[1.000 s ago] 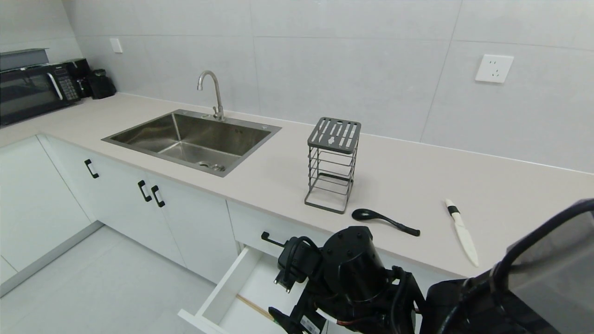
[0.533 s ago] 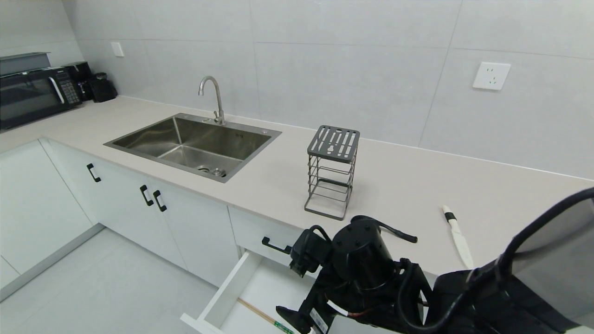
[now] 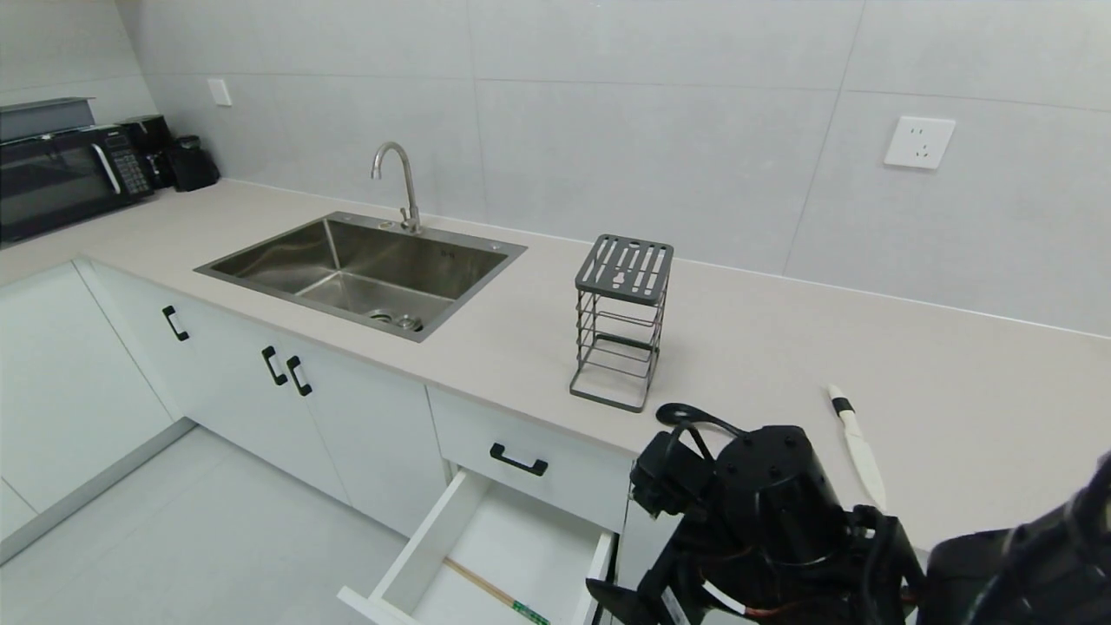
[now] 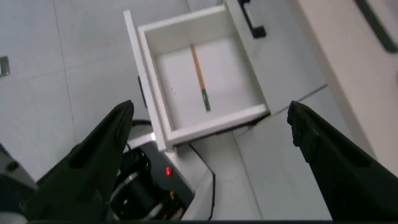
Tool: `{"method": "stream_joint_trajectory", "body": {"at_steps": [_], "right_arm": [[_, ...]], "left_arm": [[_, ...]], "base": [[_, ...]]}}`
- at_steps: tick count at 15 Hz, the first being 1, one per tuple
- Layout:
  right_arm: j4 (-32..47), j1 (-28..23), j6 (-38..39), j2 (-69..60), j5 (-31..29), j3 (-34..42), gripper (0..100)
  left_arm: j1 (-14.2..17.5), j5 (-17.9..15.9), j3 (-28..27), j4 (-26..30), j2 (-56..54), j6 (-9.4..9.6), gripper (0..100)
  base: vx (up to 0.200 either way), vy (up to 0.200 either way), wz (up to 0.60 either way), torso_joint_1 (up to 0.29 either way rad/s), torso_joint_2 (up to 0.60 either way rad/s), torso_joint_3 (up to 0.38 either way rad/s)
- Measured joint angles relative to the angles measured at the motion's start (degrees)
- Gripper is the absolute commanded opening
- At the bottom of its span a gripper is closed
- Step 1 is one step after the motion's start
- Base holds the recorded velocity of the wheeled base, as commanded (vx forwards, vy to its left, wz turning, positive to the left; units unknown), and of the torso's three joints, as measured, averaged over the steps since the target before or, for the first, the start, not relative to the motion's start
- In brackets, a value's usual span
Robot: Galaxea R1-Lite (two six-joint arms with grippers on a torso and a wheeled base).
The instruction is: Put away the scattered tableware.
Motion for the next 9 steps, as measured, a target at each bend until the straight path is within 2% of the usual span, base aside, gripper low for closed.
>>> {"method": "stream_joint_trajectory", "body": {"at_steps": [5,9], "right_arm": [[-1.4,-4.5,4.1,-3.8,-1.0,3.0,100],[-1.4,-14.4,0.2,-4.1,-0.3,2.9,100]], "left_arm": [[0.0,0.0,0.0,0.0,0.0,0.02,100],[0.1,0.0,0.0,0.0,0.0,0.02,100]], "base": [[0.000,0.000,0.00,0.000,0.00,0.000],[0.000,0.000,0.00,0.000,0.00,0.000]]}}
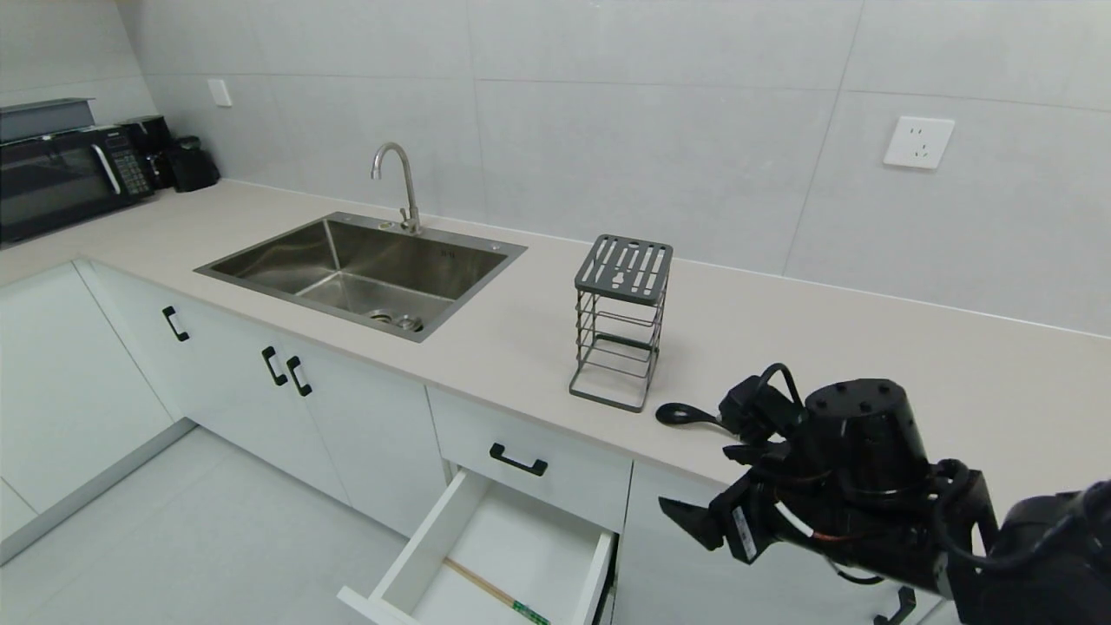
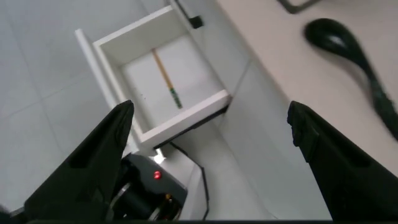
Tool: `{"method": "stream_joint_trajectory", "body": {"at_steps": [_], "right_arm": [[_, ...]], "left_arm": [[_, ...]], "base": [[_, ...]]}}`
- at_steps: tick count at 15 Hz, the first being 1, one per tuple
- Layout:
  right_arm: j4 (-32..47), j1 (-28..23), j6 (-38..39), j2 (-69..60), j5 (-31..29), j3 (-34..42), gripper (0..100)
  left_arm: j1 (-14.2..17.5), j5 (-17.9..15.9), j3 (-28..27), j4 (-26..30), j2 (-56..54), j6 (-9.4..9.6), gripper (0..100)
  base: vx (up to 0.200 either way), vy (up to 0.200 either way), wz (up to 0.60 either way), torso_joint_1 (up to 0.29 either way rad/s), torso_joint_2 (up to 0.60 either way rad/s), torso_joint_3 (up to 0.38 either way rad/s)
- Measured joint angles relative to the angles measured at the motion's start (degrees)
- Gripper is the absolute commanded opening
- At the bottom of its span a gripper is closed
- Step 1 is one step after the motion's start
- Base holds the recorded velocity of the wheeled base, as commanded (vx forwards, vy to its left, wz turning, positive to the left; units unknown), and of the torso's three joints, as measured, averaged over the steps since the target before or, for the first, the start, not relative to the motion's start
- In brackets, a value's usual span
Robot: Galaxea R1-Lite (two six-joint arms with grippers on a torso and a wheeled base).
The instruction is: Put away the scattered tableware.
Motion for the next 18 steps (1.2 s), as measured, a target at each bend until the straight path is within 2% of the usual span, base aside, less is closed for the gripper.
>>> {"method": "stream_joint_trajectory", "body": {"at_steps": [3,5,12,18], "right_arm": [[0.0,-8.8,-7.1,1.7,3.6,-1.5,100],[-0.1,-11.8,-9.1,4.4,5.8,-4.3,100],[-2.2,-13.8,-12.0,17.2,9.4,-13.1,100],[-3.4,-16.1,-11.5,22.7,9.1,-16.8,100]], "left_arm": [[0.0,0.0,0.0,0.0,0.0,0.02,100],[0.0,0.0,0.0,0.0,0.0,0.00,100],[0.0,0.0,0.0,0.0,0.0,0.02,100],[0.0,0.0,0.0,0.0,0.0,0.02,100]], "base": [[0.000,0.000,0.00,0.000,0.00,0.000],[0.000,0.000,0.00,0.000,0.00,0.000],[0.000,0.000,0.00,0.000,0.00,0.000],[0.000,0.000,0.00,0.000,0.00,0.000]]}}
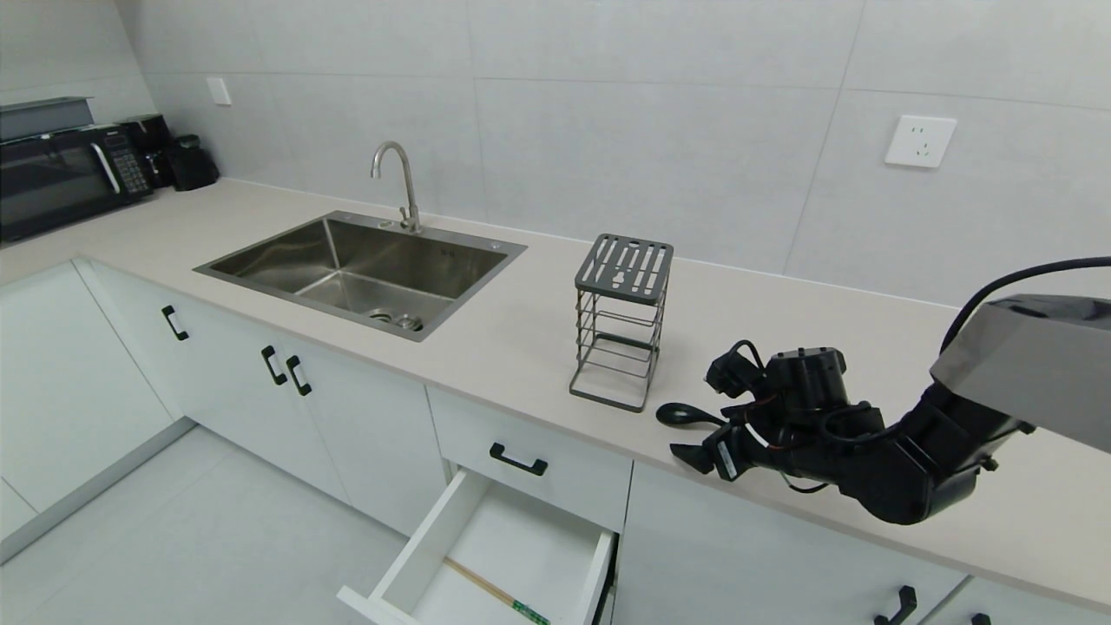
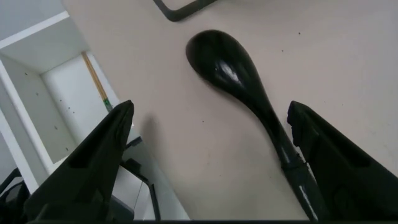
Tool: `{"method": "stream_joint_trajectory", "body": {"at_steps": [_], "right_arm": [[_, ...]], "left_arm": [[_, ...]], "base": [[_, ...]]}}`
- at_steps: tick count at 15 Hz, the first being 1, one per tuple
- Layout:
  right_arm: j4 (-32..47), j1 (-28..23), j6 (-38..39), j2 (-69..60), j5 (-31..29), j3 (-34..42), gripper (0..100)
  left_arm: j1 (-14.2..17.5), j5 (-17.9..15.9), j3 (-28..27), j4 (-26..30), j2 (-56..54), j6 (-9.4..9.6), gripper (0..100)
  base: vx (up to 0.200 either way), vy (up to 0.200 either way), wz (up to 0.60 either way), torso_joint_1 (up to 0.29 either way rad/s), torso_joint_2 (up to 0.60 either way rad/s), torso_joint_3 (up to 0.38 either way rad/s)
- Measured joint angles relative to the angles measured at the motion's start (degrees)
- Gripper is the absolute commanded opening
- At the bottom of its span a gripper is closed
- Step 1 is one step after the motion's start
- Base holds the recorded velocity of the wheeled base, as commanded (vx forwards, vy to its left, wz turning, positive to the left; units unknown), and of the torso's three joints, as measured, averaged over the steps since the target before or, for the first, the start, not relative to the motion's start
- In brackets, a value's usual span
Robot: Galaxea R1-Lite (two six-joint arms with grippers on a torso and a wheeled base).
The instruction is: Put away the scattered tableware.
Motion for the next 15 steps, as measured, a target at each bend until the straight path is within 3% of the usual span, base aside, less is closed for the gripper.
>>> {"method": "stream_joint_trajectory", "body": {"at_steps": [4,9,10,15], "right_arm": [[-0.2,-2.8,0.0,1.2,0.0,-0.4,100],[-1.4,-2.8,0.1,3.8,0.3,-2.4,100],[-1.6,-2.7,0.2,4.6,0.4,-3.0,0],[-2.2,-1.6,2.0,7.1,-0.3,-4.2,0]], "left_arm": [[0.0,0.0,0.0,0.0,0.0,-0.02,100],[0.0,0.0,0.0,0.0,0.0,0.00,100],[0.0,0.0,0.0,0.0,0.0,0.00,100],[0.0,0.0,0.0,0.0,0.0,0.00,100]], "base": [[0.000,0.000,0.00,0.000,0.00,0.000],[0.000,0.000,0.00,0.000,0.00,0.000],[0.000,0.000,0.00,0.000,0.00,0.000],[0.000,0.000,0.00,0.000,0.00,0.000]]}}
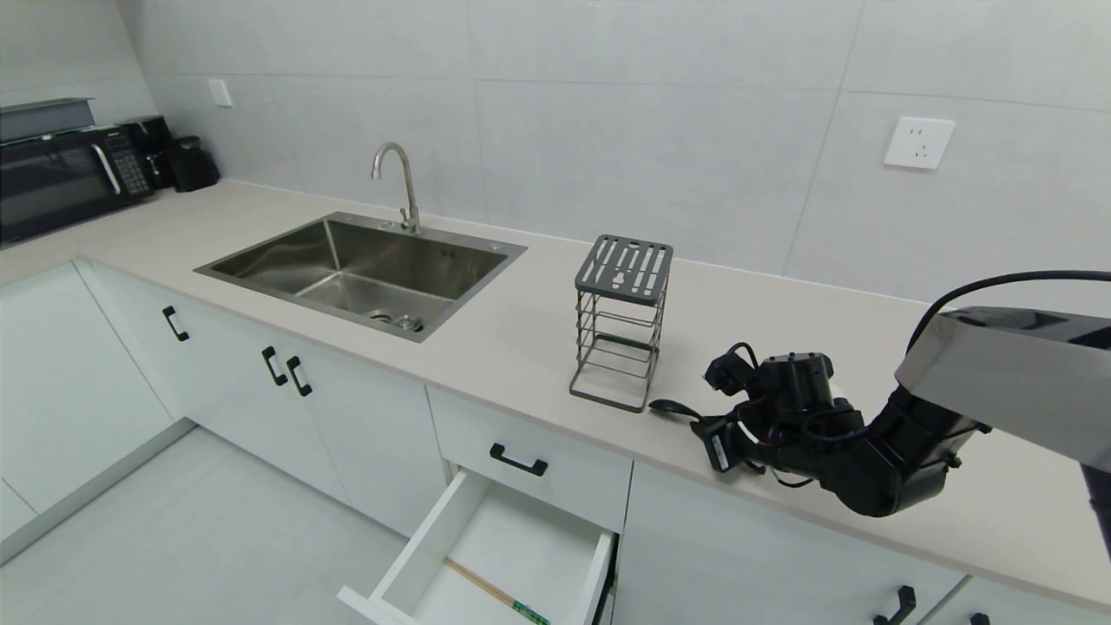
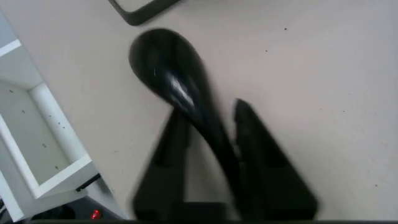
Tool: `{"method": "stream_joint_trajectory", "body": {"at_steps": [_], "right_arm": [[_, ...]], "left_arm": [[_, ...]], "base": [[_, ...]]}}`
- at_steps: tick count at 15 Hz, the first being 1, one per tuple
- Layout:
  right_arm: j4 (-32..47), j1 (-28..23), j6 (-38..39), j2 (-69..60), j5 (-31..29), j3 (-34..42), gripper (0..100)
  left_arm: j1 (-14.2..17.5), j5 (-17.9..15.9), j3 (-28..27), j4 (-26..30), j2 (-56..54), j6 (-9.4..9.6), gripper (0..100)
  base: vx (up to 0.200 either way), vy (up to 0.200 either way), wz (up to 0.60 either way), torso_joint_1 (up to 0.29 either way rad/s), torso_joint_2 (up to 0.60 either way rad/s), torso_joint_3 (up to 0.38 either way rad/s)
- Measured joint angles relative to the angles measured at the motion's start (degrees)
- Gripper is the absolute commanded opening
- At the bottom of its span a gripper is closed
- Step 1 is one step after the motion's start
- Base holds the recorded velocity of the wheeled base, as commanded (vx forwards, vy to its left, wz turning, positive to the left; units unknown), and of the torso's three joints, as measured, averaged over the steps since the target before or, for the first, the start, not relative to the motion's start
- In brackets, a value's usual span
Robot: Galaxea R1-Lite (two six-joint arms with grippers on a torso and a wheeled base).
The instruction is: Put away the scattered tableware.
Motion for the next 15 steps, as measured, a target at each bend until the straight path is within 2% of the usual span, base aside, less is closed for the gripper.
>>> {"method": "stream_joint_trajectory", "body": {"at_steps": [9,13,15], "right_arm": [[-5.0,0.6,0.1,-3.4,0.0,4.5,0],[-5.3,4.5,0.1,-10.4,-0.5,10.9,0],[-5.3,8.0,1.3,-13.9,-1.7,13.5,0]], "left_arm": [[0.0,0.0,0.0,0.0,0.0,-0.05,100],[0.0,0.0,0.0,0.0,0.0,0.00,100],[0.0,0.0,0.0,0.0,0.0,-0.02,100]], "base": [[0.000,0.000,0.00,0.000,0.00,0.000],[0.000,0.000,0.00,0.000,0.00,0.000],[0.000,0.000,0.00,0.000,0.00,0.000]]}}
